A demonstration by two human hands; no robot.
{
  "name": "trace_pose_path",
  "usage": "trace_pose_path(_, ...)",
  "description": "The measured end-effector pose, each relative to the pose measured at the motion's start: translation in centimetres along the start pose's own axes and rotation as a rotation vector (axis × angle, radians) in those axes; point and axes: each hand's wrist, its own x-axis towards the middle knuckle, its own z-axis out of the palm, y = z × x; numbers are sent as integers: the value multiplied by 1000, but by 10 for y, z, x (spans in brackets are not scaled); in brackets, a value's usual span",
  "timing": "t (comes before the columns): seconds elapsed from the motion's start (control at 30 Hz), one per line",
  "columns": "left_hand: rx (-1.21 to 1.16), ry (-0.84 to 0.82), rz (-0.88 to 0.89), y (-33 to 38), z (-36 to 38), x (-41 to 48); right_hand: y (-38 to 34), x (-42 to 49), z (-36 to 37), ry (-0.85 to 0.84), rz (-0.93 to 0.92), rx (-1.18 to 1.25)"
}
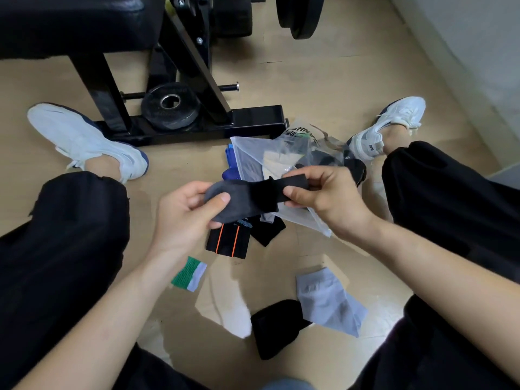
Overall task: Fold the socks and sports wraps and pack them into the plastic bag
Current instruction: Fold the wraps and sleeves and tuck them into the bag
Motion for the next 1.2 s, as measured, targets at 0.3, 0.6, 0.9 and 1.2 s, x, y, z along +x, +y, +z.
trace_pose_path(0.3, -54, -115, 1, -6, 30, -22, 9, -15, 28, -89, 16, -17)
trace_pose_path(0.6, -180, -137, -12, -3, 29, -25, -1, -22, 25, -147, -58, -238)
trace_pose_path(0.9, 170, -113, 281, -5, 19, -19, 3, -14, 16, -164, -145, -270)
trace_pose_path(1.2, 238, -481, 164, -18, 15, -10, -3, -7, 3, -105, -121, -39)
